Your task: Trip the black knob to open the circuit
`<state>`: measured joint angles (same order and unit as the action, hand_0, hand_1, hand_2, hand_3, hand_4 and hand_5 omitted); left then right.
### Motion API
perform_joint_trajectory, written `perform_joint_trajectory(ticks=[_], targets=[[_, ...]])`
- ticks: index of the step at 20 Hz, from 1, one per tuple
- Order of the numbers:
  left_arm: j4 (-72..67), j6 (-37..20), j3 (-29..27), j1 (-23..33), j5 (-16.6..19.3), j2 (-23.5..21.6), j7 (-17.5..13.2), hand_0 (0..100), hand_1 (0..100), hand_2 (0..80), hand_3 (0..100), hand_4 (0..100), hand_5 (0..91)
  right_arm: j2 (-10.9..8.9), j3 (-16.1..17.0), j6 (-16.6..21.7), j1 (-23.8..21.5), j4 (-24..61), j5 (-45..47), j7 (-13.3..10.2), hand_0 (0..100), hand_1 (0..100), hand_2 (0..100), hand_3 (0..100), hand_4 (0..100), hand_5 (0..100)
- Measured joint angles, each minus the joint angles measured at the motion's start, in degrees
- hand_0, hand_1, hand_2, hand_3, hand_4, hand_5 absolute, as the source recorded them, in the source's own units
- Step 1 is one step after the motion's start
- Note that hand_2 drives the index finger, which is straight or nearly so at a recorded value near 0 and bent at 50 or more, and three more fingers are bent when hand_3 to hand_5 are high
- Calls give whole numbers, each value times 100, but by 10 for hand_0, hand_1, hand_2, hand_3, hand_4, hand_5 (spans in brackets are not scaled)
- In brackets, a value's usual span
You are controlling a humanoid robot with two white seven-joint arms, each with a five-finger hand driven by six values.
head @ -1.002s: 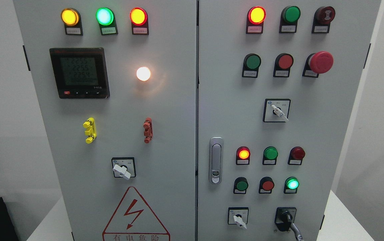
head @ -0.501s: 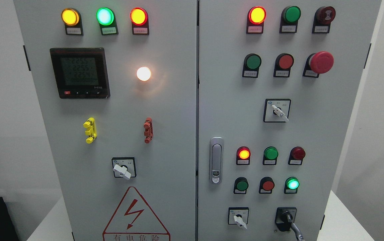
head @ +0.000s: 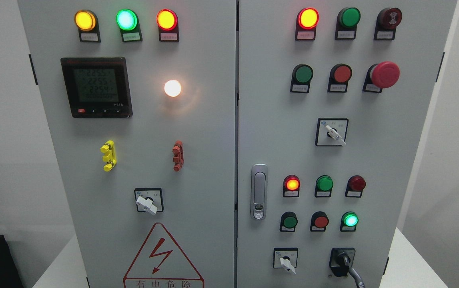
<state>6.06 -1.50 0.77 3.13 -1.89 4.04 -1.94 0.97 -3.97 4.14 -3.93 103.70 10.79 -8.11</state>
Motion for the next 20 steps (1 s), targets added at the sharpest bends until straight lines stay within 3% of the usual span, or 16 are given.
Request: perform_joint_trajectory(ticks=[11, 20], targets=[[0, 0, 0, 0, 0, 0, 0, 120, 389, 0, 0, 0, 0, 0, 38, 0, -274, 324, 0, -20, 98, 169, 52, 1000, 998, 967], [0, 0, 0, 0, 0, 0, 0, 120, 389, 0, 0, 0, 0, 46, 45, 1, -940, 787, 4, -34, 91, 179, 11, 1000, 947, 892]])
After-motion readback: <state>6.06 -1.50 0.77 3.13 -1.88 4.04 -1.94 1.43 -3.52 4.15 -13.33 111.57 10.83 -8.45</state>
